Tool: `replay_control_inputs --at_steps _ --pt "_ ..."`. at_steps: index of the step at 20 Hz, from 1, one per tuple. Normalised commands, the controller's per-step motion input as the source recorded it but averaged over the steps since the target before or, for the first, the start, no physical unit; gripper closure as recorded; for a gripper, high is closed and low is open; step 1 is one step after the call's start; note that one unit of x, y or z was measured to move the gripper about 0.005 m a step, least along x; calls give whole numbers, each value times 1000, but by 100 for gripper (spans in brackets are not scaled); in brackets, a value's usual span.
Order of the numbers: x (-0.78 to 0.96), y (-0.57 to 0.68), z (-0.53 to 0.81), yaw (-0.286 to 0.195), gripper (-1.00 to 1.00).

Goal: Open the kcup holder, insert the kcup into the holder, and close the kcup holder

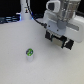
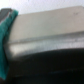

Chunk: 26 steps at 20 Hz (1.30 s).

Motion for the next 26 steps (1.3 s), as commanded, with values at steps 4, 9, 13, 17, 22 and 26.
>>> replay_control_inputs --at_steps 4,9,13,17,22,26 --pt "337 -146 299 -118 -100" --pt "240 -363 385 -165 -100" --pt "87 -514 369 -207 -100" --pt "5 -517 341 -239 -100" --pt "-3 -476 295 -260 -100" --pt "-101 -386 139 -286 -100"
